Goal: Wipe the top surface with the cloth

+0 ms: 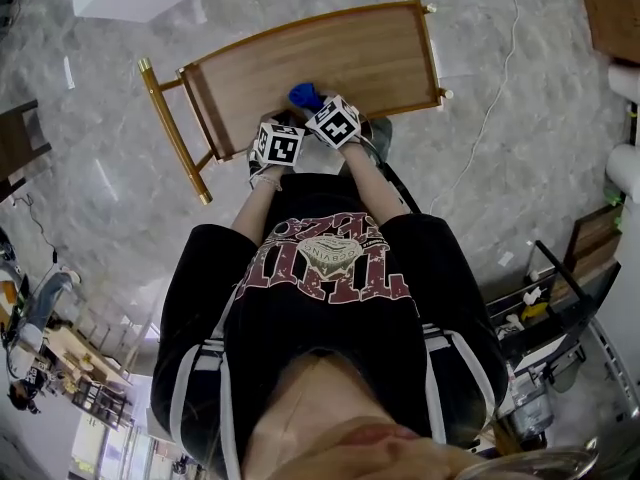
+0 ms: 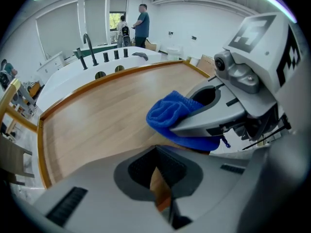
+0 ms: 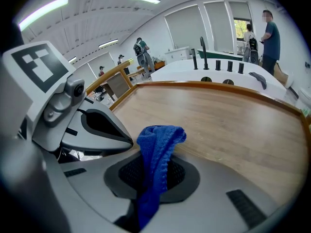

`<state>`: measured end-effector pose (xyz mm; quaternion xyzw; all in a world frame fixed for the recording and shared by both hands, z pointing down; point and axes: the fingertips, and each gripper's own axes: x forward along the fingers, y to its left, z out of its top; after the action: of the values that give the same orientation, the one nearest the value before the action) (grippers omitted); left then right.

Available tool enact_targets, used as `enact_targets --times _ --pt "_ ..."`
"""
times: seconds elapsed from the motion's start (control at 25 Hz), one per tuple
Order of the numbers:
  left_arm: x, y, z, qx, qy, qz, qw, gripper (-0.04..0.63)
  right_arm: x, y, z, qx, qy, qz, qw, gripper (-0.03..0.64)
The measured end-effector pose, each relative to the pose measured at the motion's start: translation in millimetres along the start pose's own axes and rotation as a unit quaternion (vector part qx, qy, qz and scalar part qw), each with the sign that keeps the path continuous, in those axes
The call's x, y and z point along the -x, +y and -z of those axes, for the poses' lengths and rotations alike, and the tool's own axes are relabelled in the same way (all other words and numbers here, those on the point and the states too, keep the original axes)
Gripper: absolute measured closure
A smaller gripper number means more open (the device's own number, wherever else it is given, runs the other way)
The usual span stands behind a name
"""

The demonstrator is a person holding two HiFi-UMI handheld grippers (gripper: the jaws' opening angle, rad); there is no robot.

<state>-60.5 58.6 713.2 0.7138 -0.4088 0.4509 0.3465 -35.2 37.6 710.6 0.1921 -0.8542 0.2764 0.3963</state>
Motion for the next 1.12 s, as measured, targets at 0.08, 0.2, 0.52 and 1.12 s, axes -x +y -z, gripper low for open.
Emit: enact_targets --times 0.08,0.2,0.52,1.12 --pt "-3.1 -3.8 -5.0 -0.007 0.001 0.005 1.0 0.546 3.2 -6.2 1.2 -0.001 0.001 0.002 1.0 0.561" --pt "-3.1 -8.4 -13.1 -0.019 0.001 0.01 0.9998 0.546 10.5 -12.7 0.3 -0.004 -0.002 0.006 1.0 0.561" --pt "-12.5 -19.5 -28.5 -0.045 0.002 0.019 0.9988 0.546 22.9 -28.3 11.4 -0.024 -0.007 0.018 1.0 0.561" --pt "-27.4 -64.0 -61.1 -0.102 0.002 0.057 0.9931 0.546 61.6 -78.8 34.2 -0.067 -0.03 0.065 0.995 0.561"
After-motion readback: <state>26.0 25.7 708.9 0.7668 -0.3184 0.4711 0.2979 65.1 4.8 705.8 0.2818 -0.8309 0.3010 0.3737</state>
